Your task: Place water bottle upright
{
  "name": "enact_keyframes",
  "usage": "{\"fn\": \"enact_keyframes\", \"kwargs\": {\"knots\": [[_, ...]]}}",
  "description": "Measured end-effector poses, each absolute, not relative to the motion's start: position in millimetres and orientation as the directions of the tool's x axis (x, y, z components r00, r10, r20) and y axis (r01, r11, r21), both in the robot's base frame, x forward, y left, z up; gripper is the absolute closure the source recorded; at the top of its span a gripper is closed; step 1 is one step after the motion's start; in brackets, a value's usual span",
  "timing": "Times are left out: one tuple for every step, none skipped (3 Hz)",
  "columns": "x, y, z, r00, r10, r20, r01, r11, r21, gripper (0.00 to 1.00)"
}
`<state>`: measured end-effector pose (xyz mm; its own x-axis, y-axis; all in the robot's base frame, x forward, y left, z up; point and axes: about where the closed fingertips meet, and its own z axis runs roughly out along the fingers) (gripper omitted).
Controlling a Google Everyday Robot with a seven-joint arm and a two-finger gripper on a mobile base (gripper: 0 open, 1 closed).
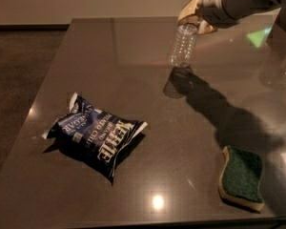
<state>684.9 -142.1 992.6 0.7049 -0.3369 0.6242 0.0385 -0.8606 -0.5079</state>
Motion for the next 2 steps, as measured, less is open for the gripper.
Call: {"fn": "enact_keyframes", "kwargs": {"knots": [[690.4, -144.1, 999.1, 0.664, -0.295, 0.687, 0.166, -0.838, -0.52, 1.0], [685.1, -147.0, 1006.8, 0.573, -0.227, 0.788, 0.295, -0.839, -0.457, 1.0]]}}
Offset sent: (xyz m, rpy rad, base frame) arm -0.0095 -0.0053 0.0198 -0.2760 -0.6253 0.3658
